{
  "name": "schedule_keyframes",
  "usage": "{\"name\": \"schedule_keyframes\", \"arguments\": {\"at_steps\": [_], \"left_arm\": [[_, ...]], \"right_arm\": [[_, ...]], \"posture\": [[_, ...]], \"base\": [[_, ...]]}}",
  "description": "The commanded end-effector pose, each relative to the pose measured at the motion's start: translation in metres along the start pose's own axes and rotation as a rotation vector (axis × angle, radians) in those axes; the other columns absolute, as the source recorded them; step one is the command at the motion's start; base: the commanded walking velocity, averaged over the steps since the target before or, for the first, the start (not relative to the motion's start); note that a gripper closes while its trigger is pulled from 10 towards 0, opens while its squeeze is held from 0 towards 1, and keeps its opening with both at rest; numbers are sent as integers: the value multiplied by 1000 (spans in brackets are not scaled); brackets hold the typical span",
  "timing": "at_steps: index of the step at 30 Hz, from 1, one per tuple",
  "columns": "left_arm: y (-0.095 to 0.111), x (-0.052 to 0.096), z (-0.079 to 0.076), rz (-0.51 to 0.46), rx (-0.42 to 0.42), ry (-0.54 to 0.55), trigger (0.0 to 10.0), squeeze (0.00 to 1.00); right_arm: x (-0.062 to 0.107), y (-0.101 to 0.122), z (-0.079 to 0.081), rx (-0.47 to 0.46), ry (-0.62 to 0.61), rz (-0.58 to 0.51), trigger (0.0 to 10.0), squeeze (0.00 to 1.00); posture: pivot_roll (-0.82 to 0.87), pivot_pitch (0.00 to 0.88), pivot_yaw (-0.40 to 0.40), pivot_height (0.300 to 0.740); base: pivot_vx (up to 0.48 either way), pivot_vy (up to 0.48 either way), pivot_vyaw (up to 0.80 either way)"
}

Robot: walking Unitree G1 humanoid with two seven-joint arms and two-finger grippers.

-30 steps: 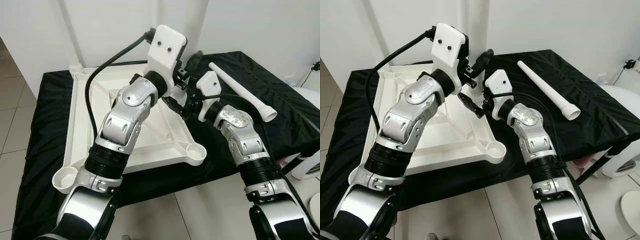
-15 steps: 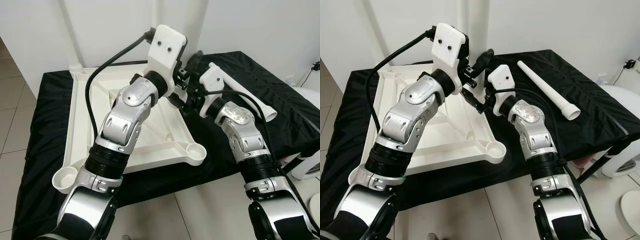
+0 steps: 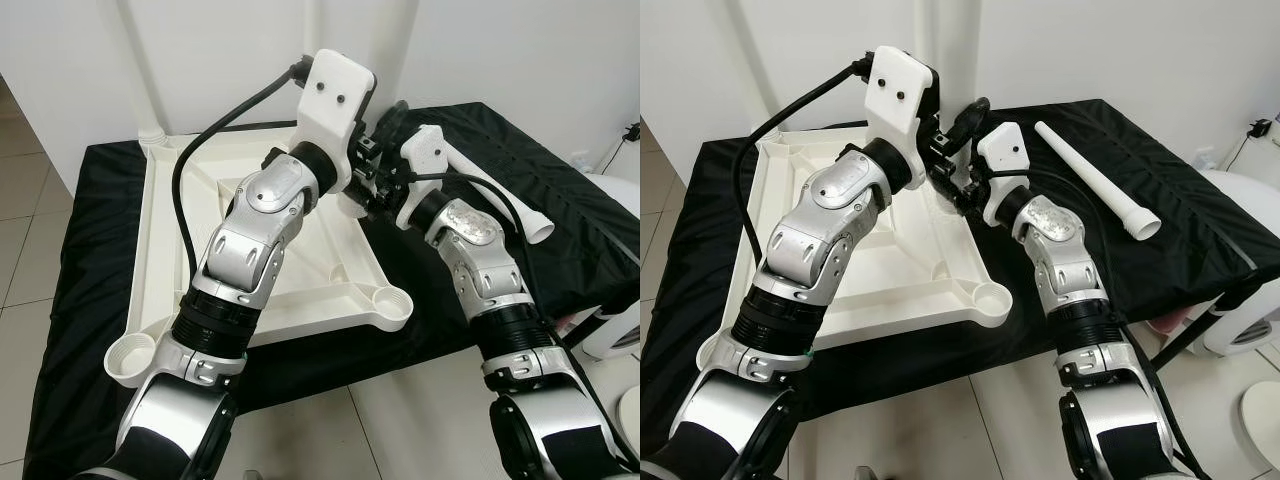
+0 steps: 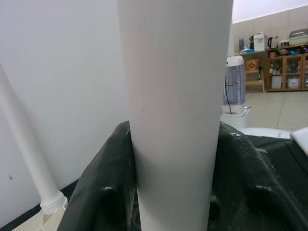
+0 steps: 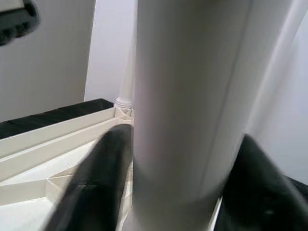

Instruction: Building children table

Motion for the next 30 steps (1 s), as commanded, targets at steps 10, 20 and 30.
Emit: {"name": "schedule_keyframes", "arguments": {"at_steps": [10,20,30], "left_arm": [[12,-1,-2,-40,-12,-5,10000,0],[9,-1,-1,-35,49,-19,10000,1000],[12,1,0,-45,78,-36,10000,1000]], "right_arm": [[-4,5,-2,-9,-9,-37,0,0],[-5,6,-4,-4,-25,-47,10000,0],[-5,5,-5,-5,-39,-49,10000,0]], "posture": [[-26,55,-5,740],[-28,54,-6,740],[-25,47,-4,740]], "base": [[0,0,0],[0,0,0],[0,0,0]]}}
Point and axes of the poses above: a point about 5 cm out from each wrist's last joint towards the gripper, its own x axis pointing back from the gripper into the wrist, its own y axis along the axis of the wrist's last joint, z = x × y, the point moved 2 cm from there along -x, pointing out of the wrist towards the gripper, and after that the axes turned 2 degrees about x, right-handed, at the moved point
